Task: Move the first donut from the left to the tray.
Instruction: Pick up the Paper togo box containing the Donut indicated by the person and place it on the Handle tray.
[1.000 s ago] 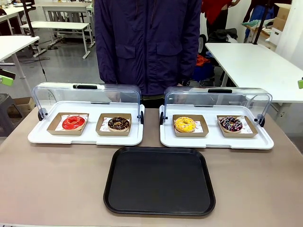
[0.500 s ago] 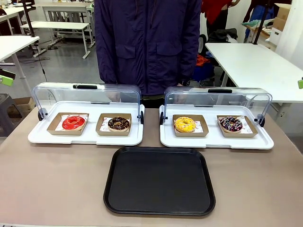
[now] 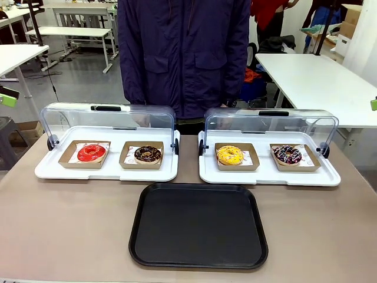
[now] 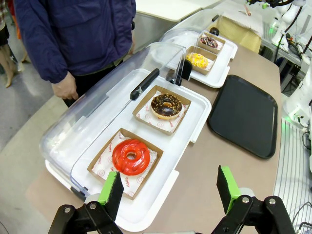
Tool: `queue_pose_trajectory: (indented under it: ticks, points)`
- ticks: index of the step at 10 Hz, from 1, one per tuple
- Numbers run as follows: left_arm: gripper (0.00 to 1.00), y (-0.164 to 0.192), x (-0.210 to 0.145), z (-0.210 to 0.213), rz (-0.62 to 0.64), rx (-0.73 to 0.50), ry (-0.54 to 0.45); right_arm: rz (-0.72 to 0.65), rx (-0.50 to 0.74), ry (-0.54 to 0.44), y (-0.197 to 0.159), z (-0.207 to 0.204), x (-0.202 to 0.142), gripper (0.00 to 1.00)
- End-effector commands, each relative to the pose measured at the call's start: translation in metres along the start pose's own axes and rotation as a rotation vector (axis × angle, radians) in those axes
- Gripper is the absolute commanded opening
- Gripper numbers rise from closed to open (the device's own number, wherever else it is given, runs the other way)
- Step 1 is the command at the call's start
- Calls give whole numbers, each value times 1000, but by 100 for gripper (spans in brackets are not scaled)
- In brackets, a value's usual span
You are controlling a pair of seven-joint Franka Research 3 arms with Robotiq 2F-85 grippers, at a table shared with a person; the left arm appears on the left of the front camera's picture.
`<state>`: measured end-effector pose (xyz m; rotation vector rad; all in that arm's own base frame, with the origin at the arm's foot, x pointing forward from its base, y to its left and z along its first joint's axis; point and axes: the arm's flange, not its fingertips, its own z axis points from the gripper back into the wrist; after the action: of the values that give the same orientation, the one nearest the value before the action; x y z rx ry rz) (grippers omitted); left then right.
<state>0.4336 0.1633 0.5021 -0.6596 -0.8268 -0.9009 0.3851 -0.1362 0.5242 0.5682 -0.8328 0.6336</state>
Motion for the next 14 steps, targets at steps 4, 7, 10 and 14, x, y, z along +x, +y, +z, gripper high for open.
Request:
queue_pose_trajectory:
  ticks: [4, 7, 10, 14]
  points:
    - [100, 0, 1, 0, -4, -6, -10, 22, 9, -27, -2, -1, 2, 100]
    - [100, 0, 1, 0, -4, -6, -10, 22, 9, -27, -2, -1, 2, 100]
    - [100, 0, 1, 0, -4, -6, -10, 22, 9, -27, -2, -1, 2, 100]
    - [100, 0, 1, 0, -4, -6, -10, 22, 9, -27, -2, -1, 2, 100]
